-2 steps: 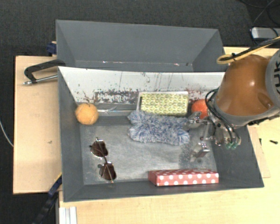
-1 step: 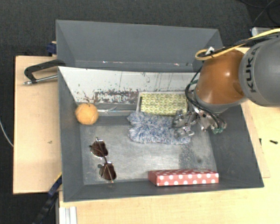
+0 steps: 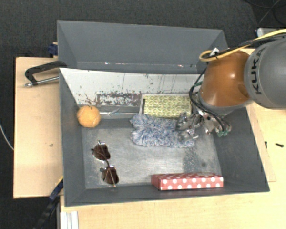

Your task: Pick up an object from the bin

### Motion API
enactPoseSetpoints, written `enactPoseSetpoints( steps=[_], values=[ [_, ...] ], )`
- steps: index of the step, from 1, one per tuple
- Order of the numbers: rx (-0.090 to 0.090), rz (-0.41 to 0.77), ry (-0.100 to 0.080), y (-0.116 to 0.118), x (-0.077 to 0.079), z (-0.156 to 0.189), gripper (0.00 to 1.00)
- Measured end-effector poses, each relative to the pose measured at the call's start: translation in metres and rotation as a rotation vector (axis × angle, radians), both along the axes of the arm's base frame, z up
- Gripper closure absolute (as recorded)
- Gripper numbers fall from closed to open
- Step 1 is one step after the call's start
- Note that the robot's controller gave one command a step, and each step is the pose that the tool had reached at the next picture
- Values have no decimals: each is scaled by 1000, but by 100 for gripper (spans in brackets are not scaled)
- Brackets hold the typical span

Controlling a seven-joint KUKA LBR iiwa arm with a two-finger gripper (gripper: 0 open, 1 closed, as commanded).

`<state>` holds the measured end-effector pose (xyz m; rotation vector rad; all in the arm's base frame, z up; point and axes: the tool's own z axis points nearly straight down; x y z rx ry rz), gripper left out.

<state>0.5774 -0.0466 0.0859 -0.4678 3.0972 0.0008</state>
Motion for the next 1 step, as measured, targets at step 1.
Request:
enactPoseSetpoints(
  steps=[1],
  values=[
    [-1,-5,4,17,-12,135,100]
  ],
)
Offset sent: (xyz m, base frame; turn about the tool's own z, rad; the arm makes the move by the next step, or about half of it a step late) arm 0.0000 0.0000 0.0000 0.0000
